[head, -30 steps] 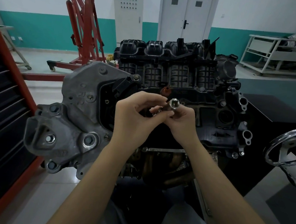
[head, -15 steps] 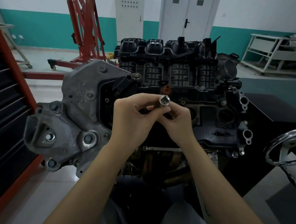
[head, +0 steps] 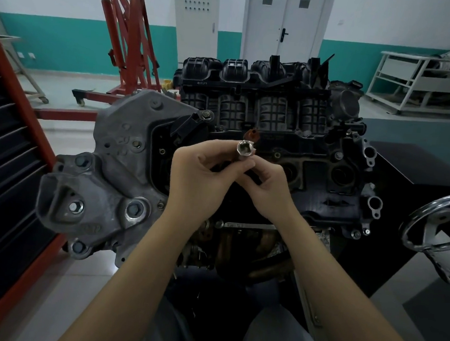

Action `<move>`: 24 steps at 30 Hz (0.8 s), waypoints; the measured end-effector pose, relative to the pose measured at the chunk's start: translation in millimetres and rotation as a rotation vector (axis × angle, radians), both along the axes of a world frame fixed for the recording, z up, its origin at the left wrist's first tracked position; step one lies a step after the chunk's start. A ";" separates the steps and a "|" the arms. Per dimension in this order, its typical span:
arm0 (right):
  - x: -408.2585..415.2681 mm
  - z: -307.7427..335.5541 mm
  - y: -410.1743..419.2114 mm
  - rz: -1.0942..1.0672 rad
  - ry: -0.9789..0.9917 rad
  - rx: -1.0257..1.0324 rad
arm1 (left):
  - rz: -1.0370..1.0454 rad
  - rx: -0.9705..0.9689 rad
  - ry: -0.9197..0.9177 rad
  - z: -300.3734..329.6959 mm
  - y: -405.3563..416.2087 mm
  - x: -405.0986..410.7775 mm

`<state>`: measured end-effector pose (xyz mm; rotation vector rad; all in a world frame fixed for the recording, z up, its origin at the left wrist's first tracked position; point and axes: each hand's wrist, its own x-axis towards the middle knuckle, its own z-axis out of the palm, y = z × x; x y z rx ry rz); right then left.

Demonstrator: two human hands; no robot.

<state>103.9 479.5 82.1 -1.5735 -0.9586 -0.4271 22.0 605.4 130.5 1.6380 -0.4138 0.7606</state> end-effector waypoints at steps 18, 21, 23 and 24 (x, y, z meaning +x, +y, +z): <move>0.2 -3.7 4.3 -0.090 0.004 0.053 | 0.097 0.210 -0.025 3.2 -1.0 -2.1; 1.0 -3.2 5.5 -0.089 0.014 0.074 | 0.193 0.177 -0.068 2.2 -3.7 -2.2; -0.3 -1.5 4.0 -0.054 -0.006 0.055 | 0.126 0.081 -0.036 0.8 -2.0 -1.6; -1.0 -0.5 3.3 -0.038 -0.018 0.038 | 0.056 0.031 -0.011 0.3 -0.2 -1.3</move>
